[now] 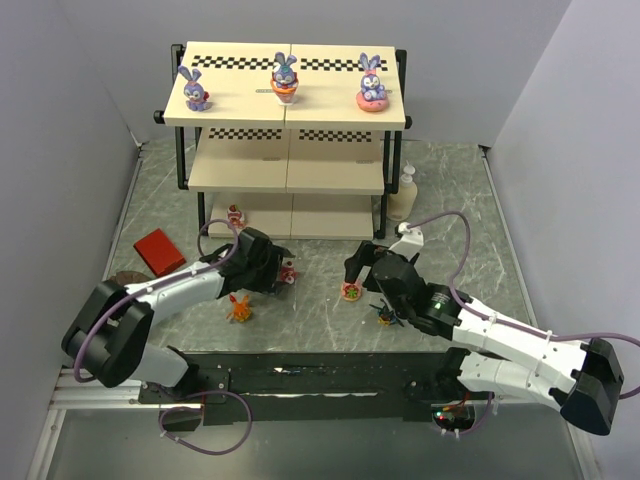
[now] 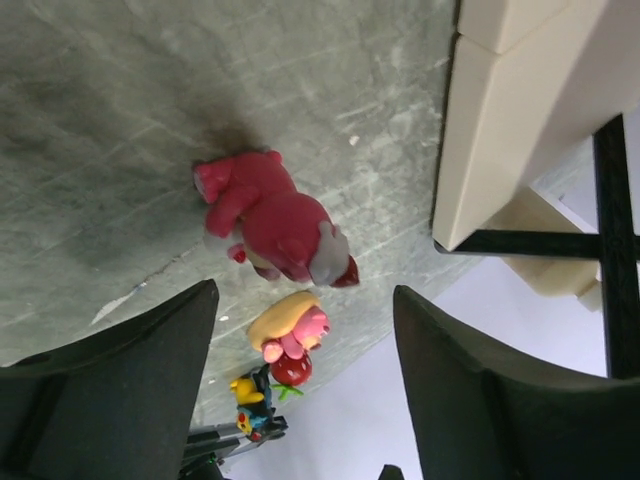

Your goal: Place and organize the plastic toys onto the shelf

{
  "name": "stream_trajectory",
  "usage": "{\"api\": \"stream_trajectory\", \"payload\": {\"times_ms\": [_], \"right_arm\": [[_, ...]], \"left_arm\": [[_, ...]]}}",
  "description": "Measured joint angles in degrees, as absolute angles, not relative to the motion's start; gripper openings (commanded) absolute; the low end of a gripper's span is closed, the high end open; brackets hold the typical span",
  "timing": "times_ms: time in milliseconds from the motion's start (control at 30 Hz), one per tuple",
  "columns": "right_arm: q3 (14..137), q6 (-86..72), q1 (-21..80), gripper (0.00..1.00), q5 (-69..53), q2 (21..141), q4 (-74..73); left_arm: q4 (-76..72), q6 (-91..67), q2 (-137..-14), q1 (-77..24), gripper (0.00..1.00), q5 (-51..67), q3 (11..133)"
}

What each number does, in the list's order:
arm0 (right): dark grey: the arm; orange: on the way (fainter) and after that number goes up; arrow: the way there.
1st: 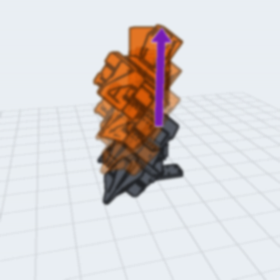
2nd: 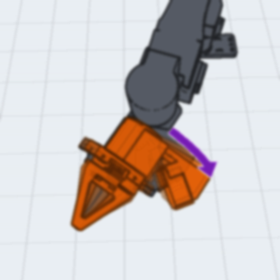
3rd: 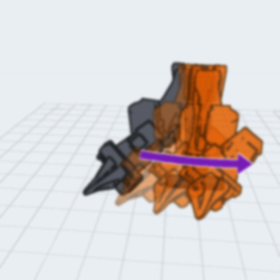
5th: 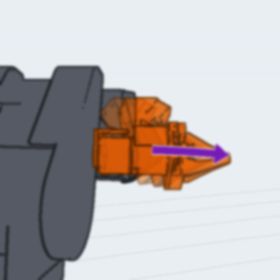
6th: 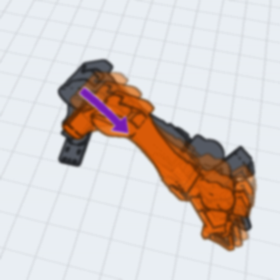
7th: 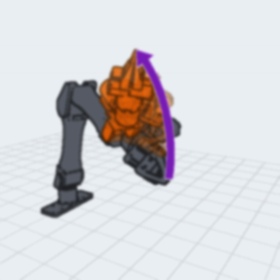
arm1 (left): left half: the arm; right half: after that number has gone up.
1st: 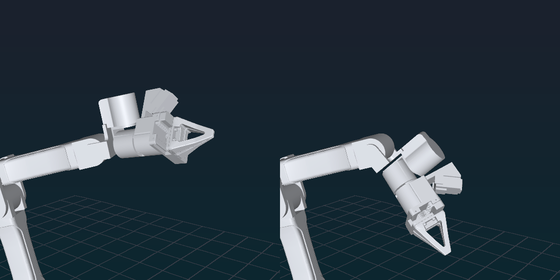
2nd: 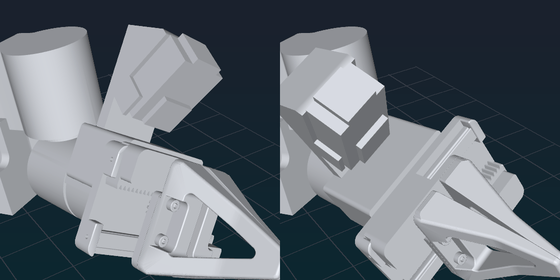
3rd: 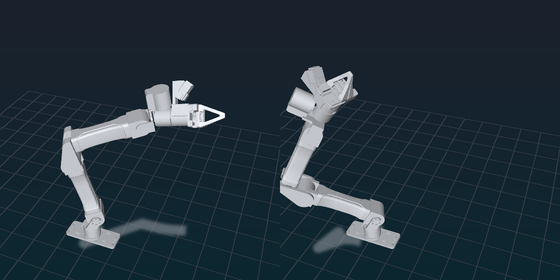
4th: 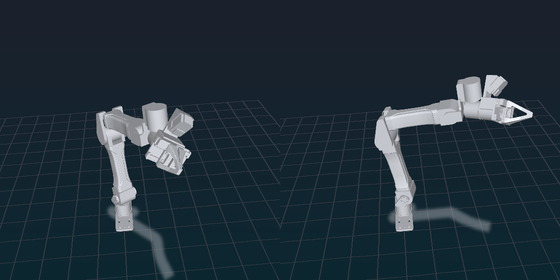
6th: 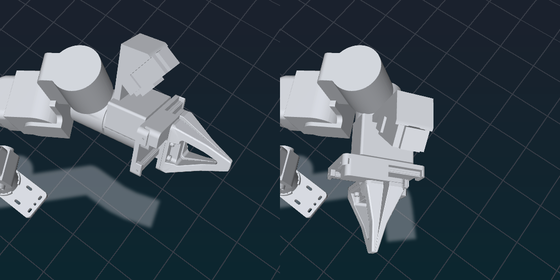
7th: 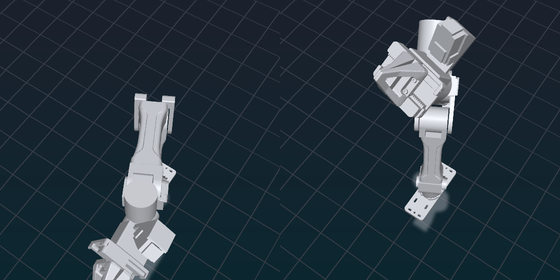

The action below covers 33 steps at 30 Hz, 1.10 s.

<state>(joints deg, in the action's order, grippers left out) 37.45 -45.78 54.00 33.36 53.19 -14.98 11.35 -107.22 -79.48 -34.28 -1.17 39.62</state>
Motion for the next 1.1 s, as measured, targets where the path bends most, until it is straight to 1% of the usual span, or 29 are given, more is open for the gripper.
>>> {"api": "stream_trajectory", "payload": {"times_ms": [100,167,467,567,600,700,767,867,1000,1100], "right_arm": [[36.95,-45.78,53.95,0.97,33.36,52.90,-15.11],[36.93,-45.78,53.93,0.97,33.39,52.86,-15.09],[36.21,-45.78,53.63,0.96,33.47,52.10,-15.11],[36.18,-45.78,53.54,0.96,33.58,51.81,-15.07],[36.14,-45.78,53.52,0.96,33.58,51.75,-15.03],[35.92,-45.78,53.43,0.96,33.58,51.53,-15.00],[35.92,-45.78,53.43,0.96,33.61,51.53,-15.00],[35.92,-45.78,53.41,0.96,33.61,51.53,-15.00],[35.86,-45.78,53.34,0.96,33.65,51.53,-14.98],[35.70,-45.78,53.30,0.96,33.80,51.53,-14.87]], "left_arm": [[11.11,-107.33,-81.01,-34.35,0.67,-1.26,39.68],[10.98,-107.37,-82.06,-34.35,0.66,-1.34,39.68],[10.35,-107.37,-83.22,-34.35,0.67,-2.15,40.42],[10.33,-107.37,-83.24,-34.33,0.68,-2.55,40.51],[10.31,-107.37,-83.24,-34.35,0.71,-2.68,40.53],[10.00,-107.31,-83.26,-34.35,0.74,-2.81,40.53],[9.69,-107.18,-83.40,-34.33,0.75,-2.81,40.53],[9.23,-107.13,-83.92,-34.24,0.73,-2.81,40.53],[8.51,-107.07,-84.29,-33.78,0.68,-2.61,40.56],[8.05,-106.85,-84.60,-33.34,0.66,-2.59,40.56]]}}
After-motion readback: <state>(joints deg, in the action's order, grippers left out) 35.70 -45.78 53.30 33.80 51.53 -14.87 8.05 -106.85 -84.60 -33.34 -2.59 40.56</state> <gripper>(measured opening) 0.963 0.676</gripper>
